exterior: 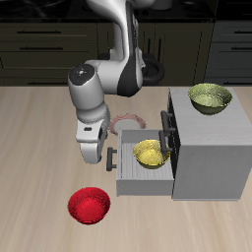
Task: Place the yellow bowl in the bottom drawer of the white cabinet and close the drawer
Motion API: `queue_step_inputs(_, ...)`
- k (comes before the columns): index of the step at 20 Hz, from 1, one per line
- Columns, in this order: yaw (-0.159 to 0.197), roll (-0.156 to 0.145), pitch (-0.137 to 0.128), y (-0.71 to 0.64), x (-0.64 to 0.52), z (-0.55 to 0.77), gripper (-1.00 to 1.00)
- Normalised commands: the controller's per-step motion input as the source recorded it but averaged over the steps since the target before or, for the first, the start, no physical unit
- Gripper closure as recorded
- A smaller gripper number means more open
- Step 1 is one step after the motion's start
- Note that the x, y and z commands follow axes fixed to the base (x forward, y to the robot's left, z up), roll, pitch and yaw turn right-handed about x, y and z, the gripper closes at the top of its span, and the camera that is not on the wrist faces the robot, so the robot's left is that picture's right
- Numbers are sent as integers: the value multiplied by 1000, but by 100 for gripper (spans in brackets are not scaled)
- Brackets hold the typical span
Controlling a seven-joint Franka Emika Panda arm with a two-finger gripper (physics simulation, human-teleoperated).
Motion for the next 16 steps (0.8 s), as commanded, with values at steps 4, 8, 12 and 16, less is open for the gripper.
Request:
queue_step_inputs(4, -18, 9, 23, 64, -25, -250, -100)
queue_step_inputs(8, -23, 19, 18, 114, -1, -163, -100)
queue_step_inputs(12, -38, 10, 25, 65, -18, -214, -100)
queue_step_inputs(16, -14, 19, 10, 145, 11, -120, -100)
